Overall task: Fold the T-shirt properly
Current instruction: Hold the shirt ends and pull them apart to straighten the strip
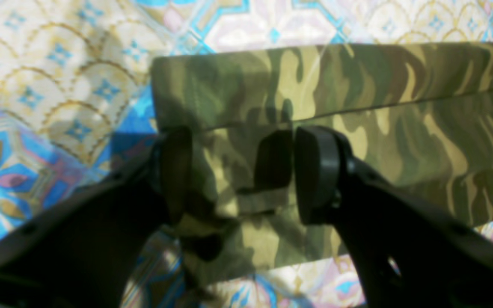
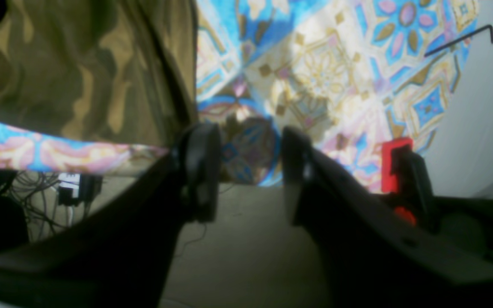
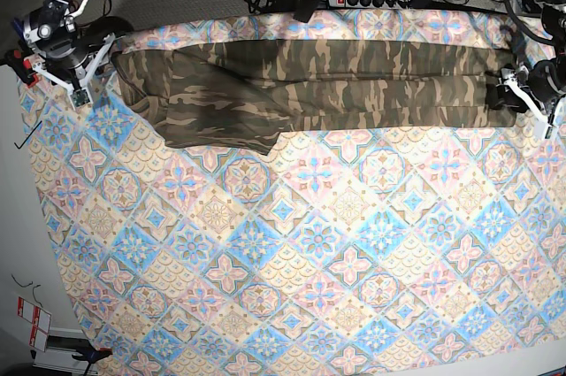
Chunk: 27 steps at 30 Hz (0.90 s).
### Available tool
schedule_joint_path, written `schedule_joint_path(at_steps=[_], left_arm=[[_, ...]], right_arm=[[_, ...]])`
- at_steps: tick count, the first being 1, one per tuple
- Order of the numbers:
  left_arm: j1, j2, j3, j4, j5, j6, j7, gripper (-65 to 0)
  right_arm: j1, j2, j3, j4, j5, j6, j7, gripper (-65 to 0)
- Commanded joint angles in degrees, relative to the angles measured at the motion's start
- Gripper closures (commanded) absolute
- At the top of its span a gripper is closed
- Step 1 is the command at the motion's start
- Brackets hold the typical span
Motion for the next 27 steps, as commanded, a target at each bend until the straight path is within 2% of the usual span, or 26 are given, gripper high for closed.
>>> schedule_joint_path(at_steps=[1, 7, 9, 18, 22, 27], left_arm=[[-1.3, -1.6, -0.1, -0.2, -0.7, -0.1, -1.8, -37.3], [-1.5, -2.2, -0.5, -4.2, -0.7, -0.1, -4.7, -37.3], [-1.4, -3.8, -0.5, -4.3, -0.7, -0.1, -5.0, -37.3], [-1.3, -3.9, -0.4, -4.4, 1.8, -0.1, -5.2, -37.3], [-1.8, -1.1, -0.5, -6.5, 5.7, -0.1, -5.6, -37.3], [-1.7, 1.9, -0.3, -11.6, 10.2, -0.1, -10.6, -37.3]], right_arm=[[-0.1, 0.7, 0.2, 1.1, 0.1, -0.2, 0.6, -23.1], [-0.9, 0.7, 0.2, 1.1, 0.1, -0.2, 0.6, -23.1], [-0.9, 0.8, 0.4, 1.1, 0.1, -0.2, 0.6, -23.1], [-0.9, 0.8, 0.2, 1.1, 0.1, -0.2, 0.6, -23.0], [-0.9, 0.8, 0.4, 1.1, 0.1, -0.2, 0.6, -23.0], [-0.9, 0.8, 0.6, 1.1, 0.1, -0.2, 0.6, -23.0]])
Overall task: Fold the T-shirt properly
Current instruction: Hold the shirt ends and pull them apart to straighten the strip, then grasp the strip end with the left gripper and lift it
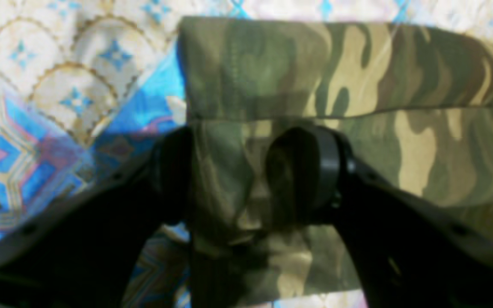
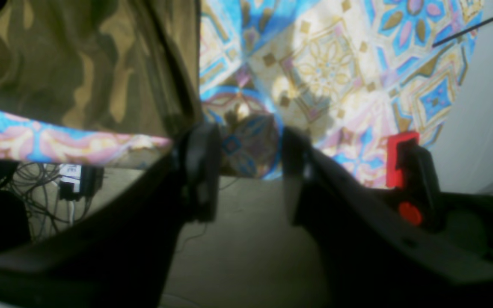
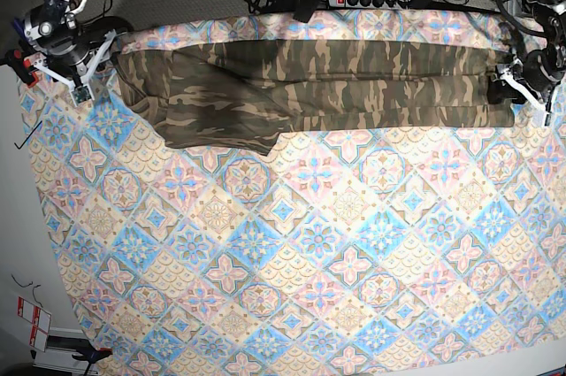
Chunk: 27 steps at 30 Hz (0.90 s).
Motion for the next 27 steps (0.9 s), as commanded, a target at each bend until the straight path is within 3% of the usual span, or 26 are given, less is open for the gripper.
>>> schedule_joint_path(at_steps=[1, 7, 11, 14, 18, 20, 24, 27], left_arm=[[-0.1, 0.2, 0.3, -1.1, 2.4, -0.1, 1.7, -37.3], [0.3, 4.7, 1.0, -2.2, 6.7, -0.1, 1.5, -36.9], [0.1, 6.1, 8.6, -2.2, 6.4, -0.1, 1.5, -35.5], [0.0, 7.6, 11.4, -2.2, 6.3, -0.1, 1.4, -27.0], [-0.2, 8.1, 11.2, -2.2, 6.4, -0.1, 1.7, -6.5], [-0.2, 8.1, 11.2, -2.2, 6.4, -0.1, 1.8, 0.0], [-0.2, 7.7, 10.4, -2.2, 6.4, -0.1, 1.8, 0.0], [-0.2, 7.7, 5.0, -2.2, 6.8, -0.1, 2.6, 0.0]], right_arm=[[-0.1, 0.8, 0.6, 1.1, 0.1, -0.3, 0.6, -23.0], [-0.1, 0.8, 0.5, 1.1, 0.1, -0.3, 0.6, -22.9], [-0.1, 0.7, 0.5, 1.1, 0.1, -0.3, 0.6, -22.9], [-0.1, 0.7, 0.6, 1.1, 0.1, -0.3, 0.6, -22.9], [-0.1, 0.7, 0.6, 1.1, 0.1, -0.3, 0.6, -22.9], [-0.1, 0.7, 0.6, 1.1, 0.1, -0.3, 0.6, -22.9], [-0.1, 0.7, 0.6, 1.1, 0.1, -0.3, 0.6, -22.9], [0.0, 0.7, 0.6, 1.1, 0.1, -0.3, 0.6, -22.8]])
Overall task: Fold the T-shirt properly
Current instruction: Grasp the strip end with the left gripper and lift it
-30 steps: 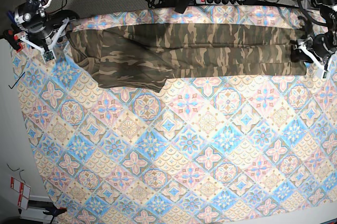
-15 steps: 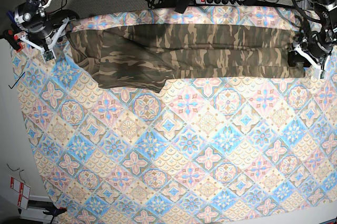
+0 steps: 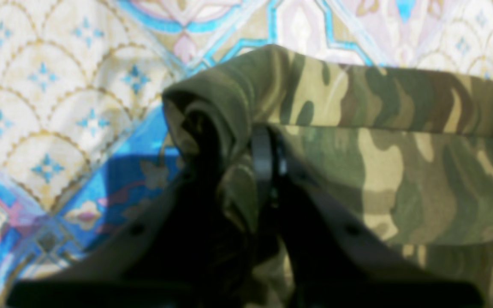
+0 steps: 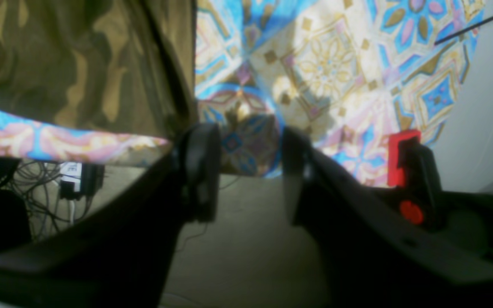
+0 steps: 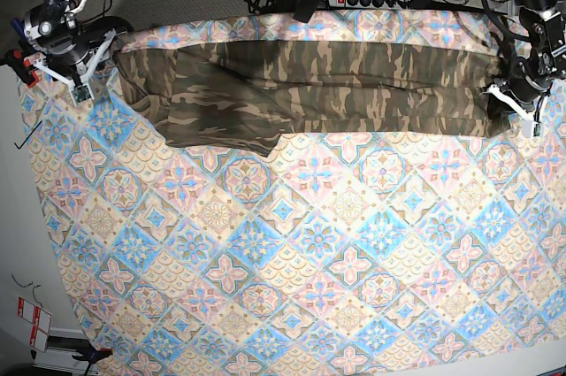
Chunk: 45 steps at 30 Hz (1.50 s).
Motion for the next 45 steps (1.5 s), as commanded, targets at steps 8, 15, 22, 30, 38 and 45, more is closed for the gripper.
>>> schedule_joint_path(at_steps=[8, 15, 22, 30, 38, 45], left_arm=[[-0.8, 0.1, -2.3, 12.0, 4.1, -2.4, 21.8, 0.0], [2.9, 2.5, -5.9, 30.0, 4.1, -2.4, 31.7, 0.0], [6.5, 5.9, -10.8, 46.6, 4.2, -2.4, 40.1, 0.0], [7.4, 11.7, -9.0, 61.0, 4.3, -2.4, 47.9, 0.0], [7.2, 14.5, 5.0, 61.5, 8.7, -2.4, 47.9, 0.0], [5.3, 18.7, 14.6, 61.5, 16.0, -2.4, 47.9, 0.0]], right_arm=[[0.1, 0.6, 0.5, 1.1, 0.1, -0.3, 0.6, -22.8], [0.2, 0.6, 0.5, 1.1, 0.1, -0.3, 0.6, -22.8], [0.2, 0.6, 0.5, 1.1, 0.1, -0.3, 0.6, -22.8], [0.2, 0.6, 0.5, 1.1, 0.1, -0.3, 0.6, -22.8], [0.2, 0.6, 0.5, 1.1, 0.1, -0.3, 0.6, -22.8], [0.2, -0.3, 0.7, 1.1, 0.1, -0.3, 0.7, -22.8]])
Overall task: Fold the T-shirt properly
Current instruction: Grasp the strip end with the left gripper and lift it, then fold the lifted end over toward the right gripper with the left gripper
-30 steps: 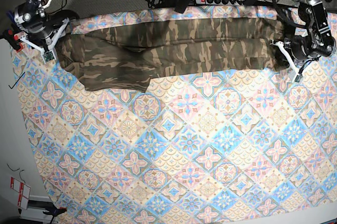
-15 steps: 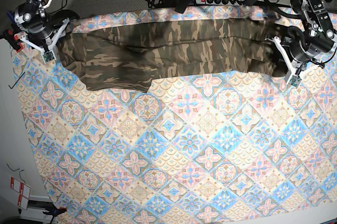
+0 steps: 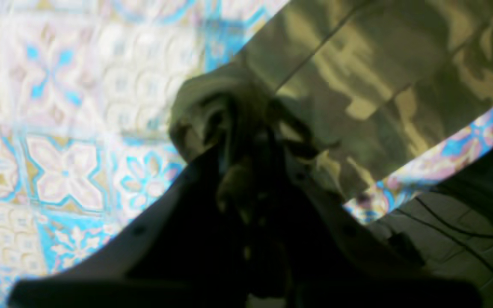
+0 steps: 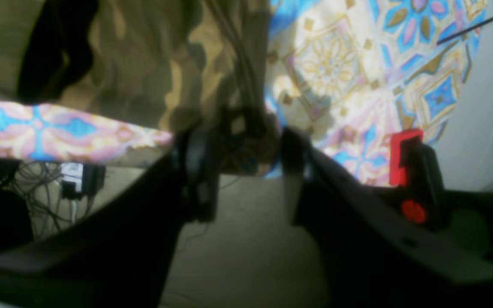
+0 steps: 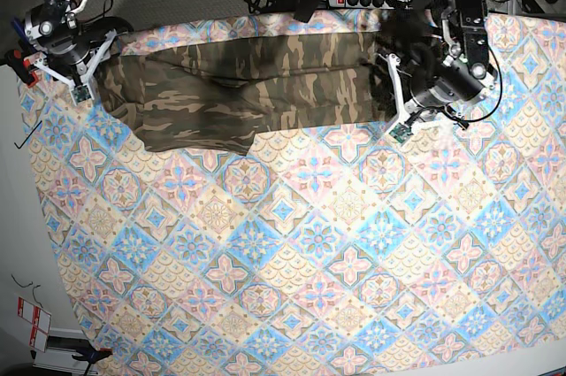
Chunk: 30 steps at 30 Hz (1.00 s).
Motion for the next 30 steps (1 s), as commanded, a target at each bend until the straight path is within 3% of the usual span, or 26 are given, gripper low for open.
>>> schedule_joint_path(at_steps=[1, 8, 18, 30], left_arm=[[-1.0, 0.9, 2.0, 1.0, 1.1, 0.1, -0.6, 0.0], [-3.1, 7.6, 14.4, 1.0, 16.3, 0.1, -0.6, 0.0], [-6.4, 15.9, 26.0, 0.5, 30.2, 0.1, -0.6, 0.0], [-8.7, 18.0, 31.5, -8.7, 32.3, 0.1, -1.8, 0.0]], right_arm=[[0.0, 0.5, 0.7, 1.1, 0.1, -0.2, 0.6, -22.8], [0.0, 0.3, 1.5, 1.1, 0.1, -0.2, 0.6, -22.8], [0.0, 0.3, 1.5, 1.1, 0.1, -0.2, 0.6, -22.8], [0.0, 0.3, 1.5, 1.1, 0.1, -0.2, 0.6, -22.8]])
